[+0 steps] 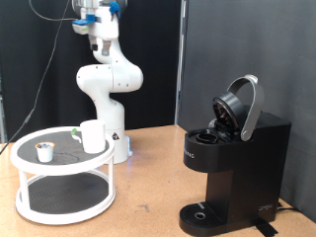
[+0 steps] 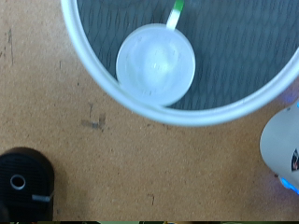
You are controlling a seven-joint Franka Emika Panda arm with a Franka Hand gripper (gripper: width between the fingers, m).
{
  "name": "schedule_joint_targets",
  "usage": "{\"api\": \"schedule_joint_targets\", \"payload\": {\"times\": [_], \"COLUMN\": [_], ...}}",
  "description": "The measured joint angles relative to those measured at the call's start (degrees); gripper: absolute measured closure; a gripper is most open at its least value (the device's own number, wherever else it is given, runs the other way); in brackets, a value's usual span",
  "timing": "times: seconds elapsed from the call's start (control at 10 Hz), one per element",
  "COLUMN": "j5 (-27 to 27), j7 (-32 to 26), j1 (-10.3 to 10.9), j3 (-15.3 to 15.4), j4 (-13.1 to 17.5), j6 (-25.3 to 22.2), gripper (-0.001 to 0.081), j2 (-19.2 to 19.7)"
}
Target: Make a cup of coffee with the keurig machine
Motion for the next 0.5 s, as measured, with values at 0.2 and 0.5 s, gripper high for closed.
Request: {"api": "schedule_joint_targets", "payload": {"times": [0.2, 0.5], "j5": [-2.1, -4.4], "j7": [-2.7, -6.4], "j1": [-0.7, -1.5], "j3": [-3.3, -7.7], "j4": [0.4, 2.0], "j6": [1.4, 3.5], "gripper": [0.0072, 0.0072], "j2": [1.5, 4.9]}}
